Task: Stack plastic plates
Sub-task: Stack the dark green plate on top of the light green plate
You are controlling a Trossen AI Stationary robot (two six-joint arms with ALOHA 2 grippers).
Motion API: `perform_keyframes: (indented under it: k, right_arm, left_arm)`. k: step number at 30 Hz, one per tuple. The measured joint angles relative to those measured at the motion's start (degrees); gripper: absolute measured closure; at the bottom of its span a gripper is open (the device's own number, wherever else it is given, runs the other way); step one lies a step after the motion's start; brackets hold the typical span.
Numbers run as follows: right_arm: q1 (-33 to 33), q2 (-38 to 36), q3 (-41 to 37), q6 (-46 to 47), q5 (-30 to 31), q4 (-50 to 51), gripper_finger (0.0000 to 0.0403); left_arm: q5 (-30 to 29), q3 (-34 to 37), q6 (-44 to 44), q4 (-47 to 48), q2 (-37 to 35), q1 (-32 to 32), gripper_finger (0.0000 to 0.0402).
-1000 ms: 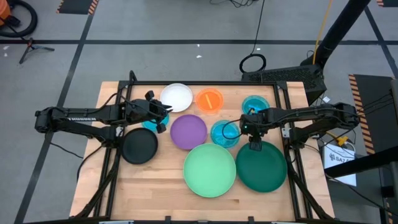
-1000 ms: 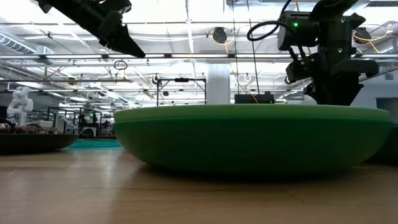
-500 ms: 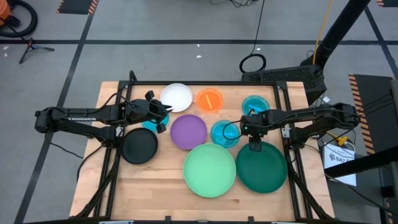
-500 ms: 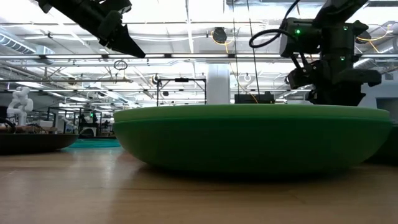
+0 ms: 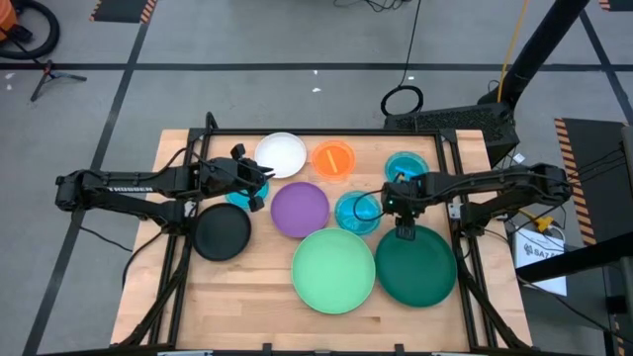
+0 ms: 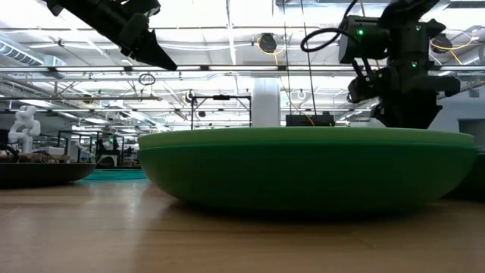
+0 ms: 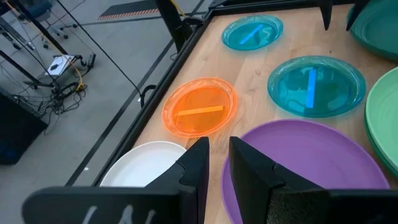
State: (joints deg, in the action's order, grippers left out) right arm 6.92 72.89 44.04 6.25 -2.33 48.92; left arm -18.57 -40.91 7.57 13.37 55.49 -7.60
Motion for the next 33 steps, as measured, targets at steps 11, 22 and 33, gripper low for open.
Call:
perform_keyframes:
  k: [11, 22, 33]
  right_arm:
    - [-4.3, -0.3, 0.3, 9.0, -1.6, 4.1, 0.0248]
    - [-5.5, -0.2, -6.8, 10.9, 0.8, -2.9, 0.0248]
    - [-5.5, -0.2, -8.4, 11.0, 0.7, -6.3, 0.0248]
  left_arm:
    - [0.0, 0.0, -0.1, -0.2, 0.0, 0.0, 0.0332]
    - [0.0, 0.0, -0.2, 0.0, 0.0, 0.0, 0.0332]
    - [0.0, 0.0, -0.3, 0.0, 0.0, 0.0, 0.0332]
